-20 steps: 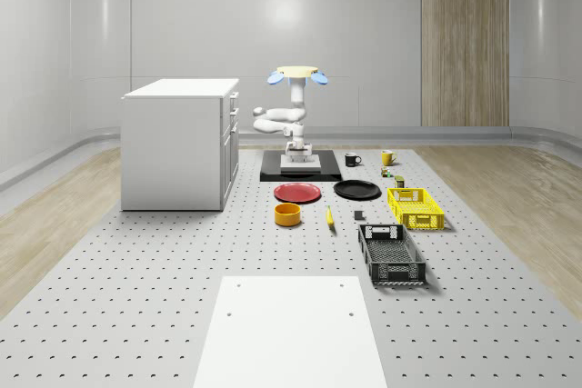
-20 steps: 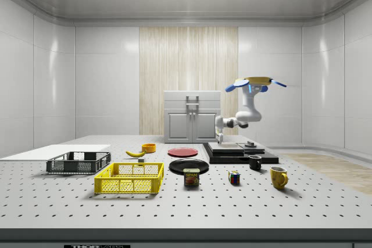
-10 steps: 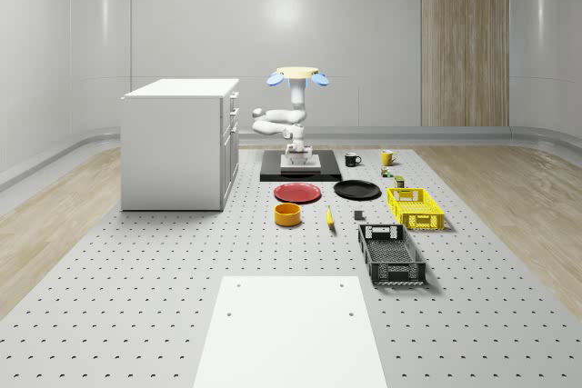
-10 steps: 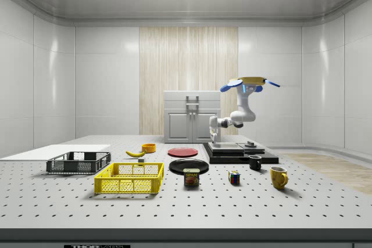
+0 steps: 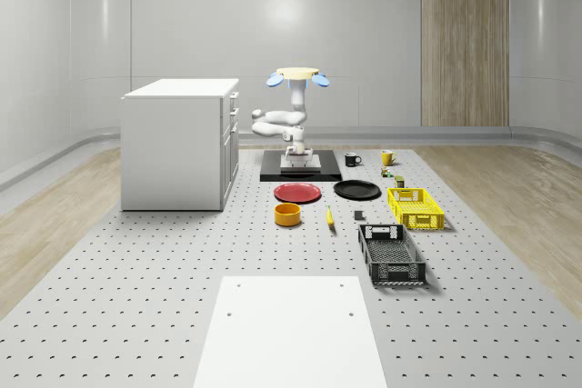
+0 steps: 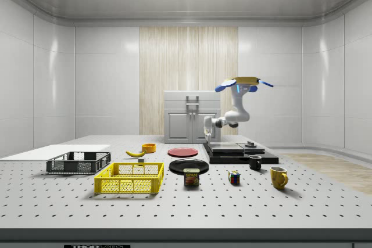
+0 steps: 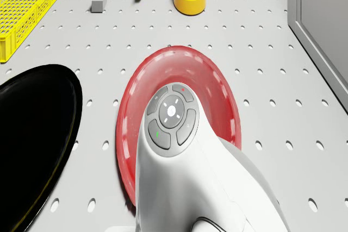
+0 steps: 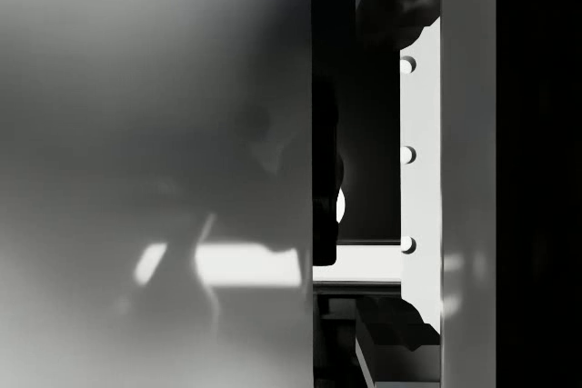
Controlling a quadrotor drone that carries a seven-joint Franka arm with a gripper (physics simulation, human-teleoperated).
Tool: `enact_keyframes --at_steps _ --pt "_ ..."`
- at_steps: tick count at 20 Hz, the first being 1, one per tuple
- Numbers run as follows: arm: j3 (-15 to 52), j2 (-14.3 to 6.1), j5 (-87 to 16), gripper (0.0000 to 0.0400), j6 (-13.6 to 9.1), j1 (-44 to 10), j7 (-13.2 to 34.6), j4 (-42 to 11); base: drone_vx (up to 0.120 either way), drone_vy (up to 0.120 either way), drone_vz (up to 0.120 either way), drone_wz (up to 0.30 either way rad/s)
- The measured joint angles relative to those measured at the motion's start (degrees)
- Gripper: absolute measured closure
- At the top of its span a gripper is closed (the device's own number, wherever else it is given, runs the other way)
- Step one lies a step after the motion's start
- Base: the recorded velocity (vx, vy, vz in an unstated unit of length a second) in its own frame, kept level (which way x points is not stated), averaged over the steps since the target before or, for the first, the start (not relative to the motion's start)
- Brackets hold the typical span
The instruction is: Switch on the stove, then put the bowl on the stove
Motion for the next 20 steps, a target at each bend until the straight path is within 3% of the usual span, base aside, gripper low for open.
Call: enact_keyframes --at_steps 20 --pt "0.1 -0.9 0.4 0.0000 0.8 -0.3 0.2 0.1 0.120 0.000 0.000 0.000"
